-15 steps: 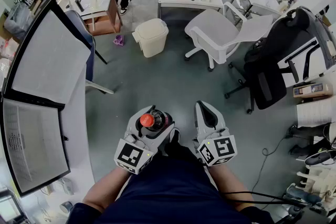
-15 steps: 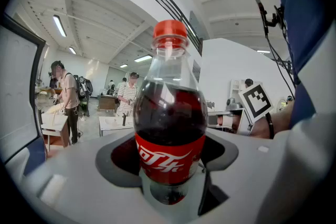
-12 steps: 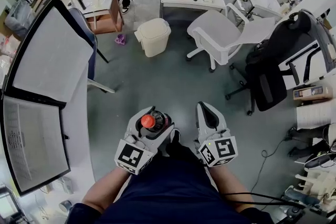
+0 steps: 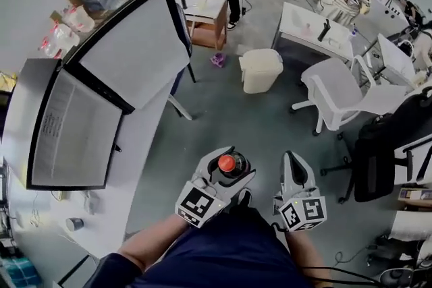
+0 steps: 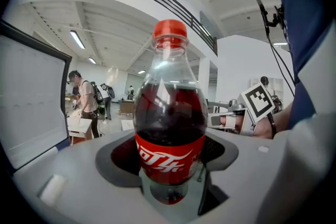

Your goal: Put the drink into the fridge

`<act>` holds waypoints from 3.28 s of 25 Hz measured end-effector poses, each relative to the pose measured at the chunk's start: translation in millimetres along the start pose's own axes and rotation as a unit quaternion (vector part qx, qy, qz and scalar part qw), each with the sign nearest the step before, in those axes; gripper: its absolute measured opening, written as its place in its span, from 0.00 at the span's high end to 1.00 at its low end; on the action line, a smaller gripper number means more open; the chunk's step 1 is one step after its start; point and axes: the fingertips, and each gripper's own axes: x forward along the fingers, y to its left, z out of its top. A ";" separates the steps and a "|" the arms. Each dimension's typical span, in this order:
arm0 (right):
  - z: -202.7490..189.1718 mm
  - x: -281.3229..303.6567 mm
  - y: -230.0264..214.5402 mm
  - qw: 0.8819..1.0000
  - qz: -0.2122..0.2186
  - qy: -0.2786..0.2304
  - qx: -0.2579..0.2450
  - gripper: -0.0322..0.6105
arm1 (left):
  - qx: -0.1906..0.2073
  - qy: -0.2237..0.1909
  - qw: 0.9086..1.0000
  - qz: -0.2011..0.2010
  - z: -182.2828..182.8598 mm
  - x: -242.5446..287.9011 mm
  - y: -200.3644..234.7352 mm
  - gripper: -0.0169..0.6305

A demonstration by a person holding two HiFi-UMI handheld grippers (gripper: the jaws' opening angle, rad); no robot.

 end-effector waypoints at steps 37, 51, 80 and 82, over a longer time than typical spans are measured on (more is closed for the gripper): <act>-48.0 136.0 246.8 0.953 0.285 0.091 -0.044 0.94 | -0.089 -0.043 0.899 0.427 -57.0 -297.6 214.5 0.49; -72.4 168.6 342.1 0.936 0.320 0.116 -0.090 0.94 | -0.108 -0.035 0.874 0.472 -99.3 -370.9 309.3 0.49; -68.2 316.4 355.3 0.884 0.428 0.165 -0.088 0.94 | -0.144 -0.006 0.769 0.623 -145.1 -403.4 466.8 0.49; -71.8 312.7 354.1 0.886 0.422 0.169 -0.089 0.94 | -0.144 -0.002 0.773 0.618 -147.8 -401.5 473.7 0.49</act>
